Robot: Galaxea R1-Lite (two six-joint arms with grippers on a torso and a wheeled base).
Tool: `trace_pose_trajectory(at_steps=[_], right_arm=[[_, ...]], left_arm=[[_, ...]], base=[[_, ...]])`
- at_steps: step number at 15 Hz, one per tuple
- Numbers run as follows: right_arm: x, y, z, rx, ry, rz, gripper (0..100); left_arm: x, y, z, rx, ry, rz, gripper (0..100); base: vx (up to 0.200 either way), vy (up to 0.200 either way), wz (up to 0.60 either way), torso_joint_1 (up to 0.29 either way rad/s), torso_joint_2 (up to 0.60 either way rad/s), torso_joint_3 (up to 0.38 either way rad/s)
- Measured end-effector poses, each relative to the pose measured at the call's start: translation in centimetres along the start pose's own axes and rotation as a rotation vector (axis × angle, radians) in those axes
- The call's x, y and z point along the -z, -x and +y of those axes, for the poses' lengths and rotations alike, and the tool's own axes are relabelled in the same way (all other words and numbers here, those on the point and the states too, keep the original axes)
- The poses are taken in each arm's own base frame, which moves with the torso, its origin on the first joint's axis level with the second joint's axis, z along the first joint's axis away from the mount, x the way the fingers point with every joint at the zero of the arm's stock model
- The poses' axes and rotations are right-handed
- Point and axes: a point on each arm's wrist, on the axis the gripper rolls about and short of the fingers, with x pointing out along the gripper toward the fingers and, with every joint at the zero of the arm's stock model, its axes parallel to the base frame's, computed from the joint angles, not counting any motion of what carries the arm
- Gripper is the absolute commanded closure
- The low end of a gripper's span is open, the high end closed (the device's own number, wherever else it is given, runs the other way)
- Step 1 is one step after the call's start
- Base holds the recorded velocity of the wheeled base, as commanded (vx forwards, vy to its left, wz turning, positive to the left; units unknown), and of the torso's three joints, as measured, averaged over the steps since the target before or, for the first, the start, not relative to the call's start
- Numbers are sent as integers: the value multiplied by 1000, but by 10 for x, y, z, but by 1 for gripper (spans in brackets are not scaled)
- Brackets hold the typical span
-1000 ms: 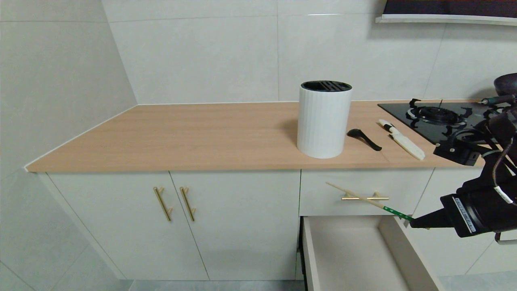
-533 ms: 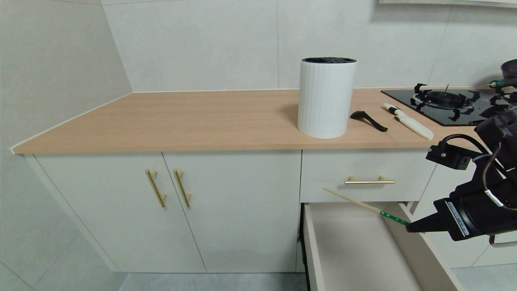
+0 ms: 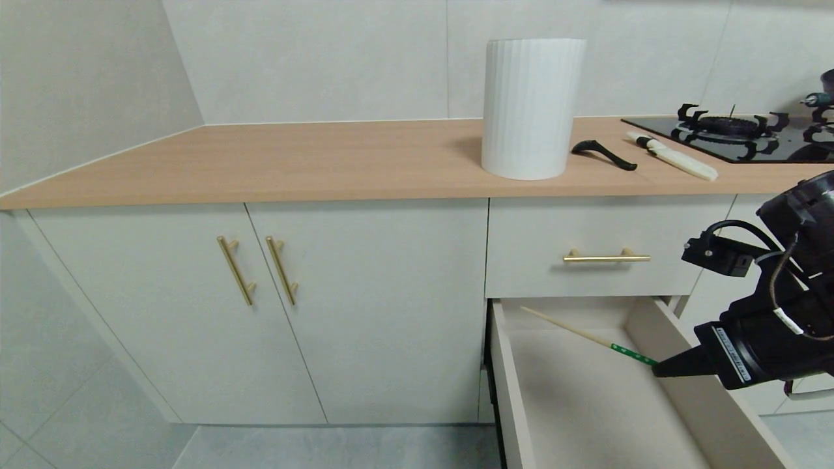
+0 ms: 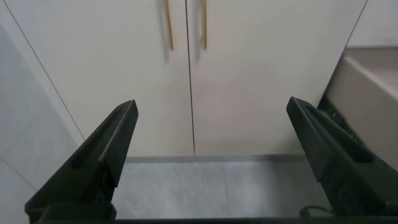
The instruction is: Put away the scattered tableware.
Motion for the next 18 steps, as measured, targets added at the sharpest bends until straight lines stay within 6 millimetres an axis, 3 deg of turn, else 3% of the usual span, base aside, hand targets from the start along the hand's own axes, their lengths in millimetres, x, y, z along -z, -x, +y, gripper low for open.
trace_pose_trajectory(at_steps=[7,10,14,18], right_arm=[[-2,-2,0,1,1,-2,100],[-9,-17,-4,45,-3,-2,100],[-20,-64,-18,196,-56,57,100],[-30,-124,-25,214,-143,65,100]], left_arm=[[0,0,0,0,0,0,0],[0,0,0,0,0,0,0],[0,0,0,0,0,0,0],[0,0,0,0,0,0,0]], base=[[0,0,0,-10,41,28],[0,0,0,0,0,0],[0,0,0,0,0,0],[0,0,0,0,0,0]])
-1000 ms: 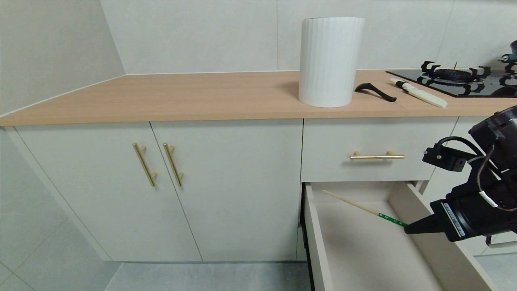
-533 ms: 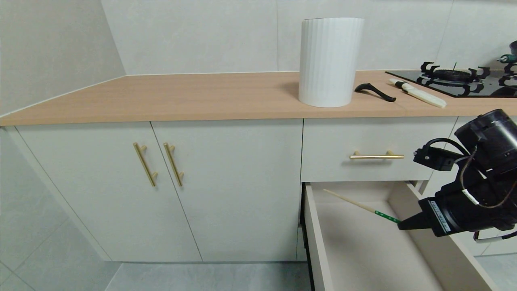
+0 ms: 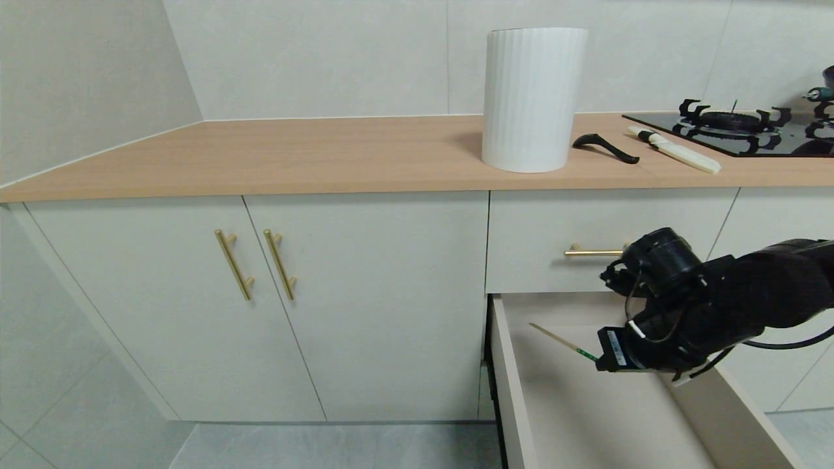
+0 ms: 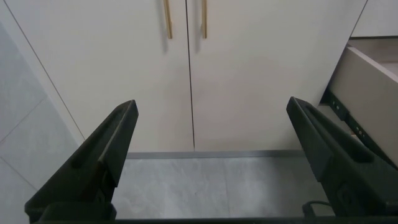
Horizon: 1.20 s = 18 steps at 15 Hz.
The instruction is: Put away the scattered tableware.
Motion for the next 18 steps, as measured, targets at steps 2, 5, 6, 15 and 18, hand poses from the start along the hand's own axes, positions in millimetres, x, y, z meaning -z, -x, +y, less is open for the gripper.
trace_pose_trajectory(at_steps=[2,5,6,15,18], right_arm=[[-1,-24,1,6,-27,17,100],[-1,-53,0,26,-56,39,100],[-1,-62,0,47,-58,32,100],[23,-138,3,155,-27,132,100],[28,-155,7,189,-6,118,100]], left_arm=[[0,0,0,0,0,-1,0],[0,0,0,0,0,1,0],[0,0,0,0,0,1,0],[0,0,0,0,0,0,0],[0,0,0,0,0,0,0]], base=[[0,0,0,0,0,0],[0,0,0,0,0,0],[0,0,0,0,0,0],[0,0,0,0,0,0],[0,0,0,0,0,0]])
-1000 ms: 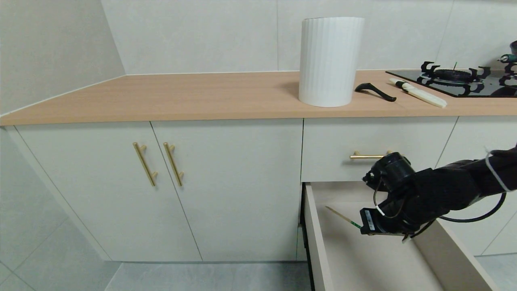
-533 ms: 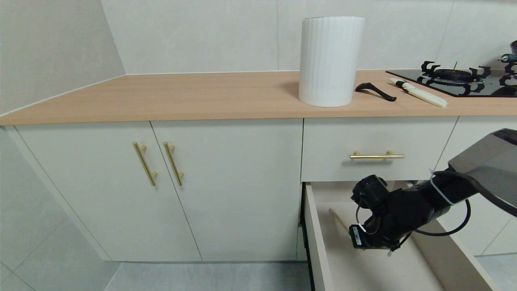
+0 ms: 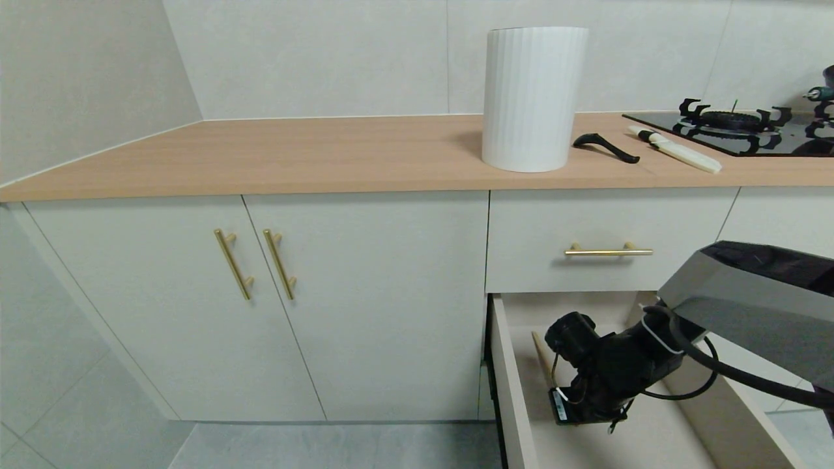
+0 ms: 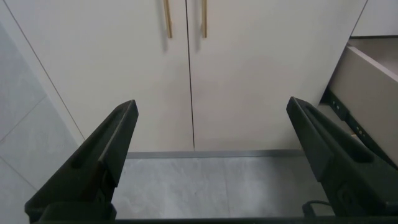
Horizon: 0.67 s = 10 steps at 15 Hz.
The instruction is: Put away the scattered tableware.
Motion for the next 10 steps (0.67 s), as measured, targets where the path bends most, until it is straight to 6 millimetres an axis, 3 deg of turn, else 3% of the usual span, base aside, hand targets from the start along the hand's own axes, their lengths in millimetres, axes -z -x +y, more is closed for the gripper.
trace_pose_trajectory(at_steps=[8,9,10], right_arm=[[4,-9,1,10,1,24,100],[4,-10,1,10,1,24,0],[4,-10,1,11,2,24,0]], left_arm=[[0,0,0,0,0,0,0],[0,0,0,0,0,0,0],[0,0,0,0,0,0,0]], base=[[0,0,0,0,0,0],[0,0,0,0,0,0],[0,0,0,0,0,0]])
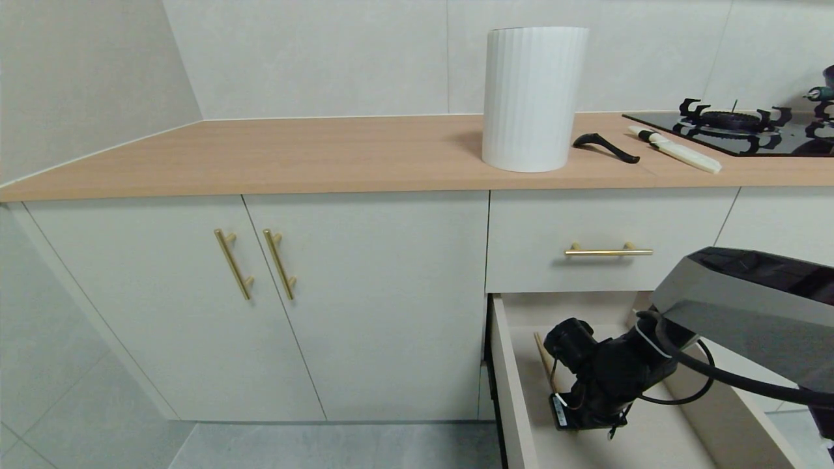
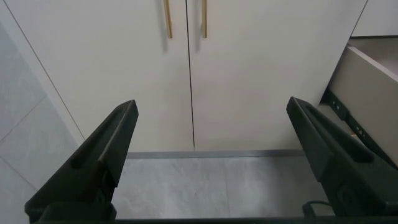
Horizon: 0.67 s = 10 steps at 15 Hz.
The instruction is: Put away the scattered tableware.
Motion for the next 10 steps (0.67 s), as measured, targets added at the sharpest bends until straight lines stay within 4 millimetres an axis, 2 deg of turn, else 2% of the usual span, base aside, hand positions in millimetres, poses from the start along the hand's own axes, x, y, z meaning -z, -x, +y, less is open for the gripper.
trace_pose_trajectory(at_steps=[8,10], right_arm=[[0,0,0,0,-1,-1,0],[-1,8,-1,-4,-18,-9,0]], left_arm=[[0,0,0,0,0,0,0],[0,0,0,0,0,0,0]], base=[[0,0,0,0,0,0],[0,0,0,0,0,0]])
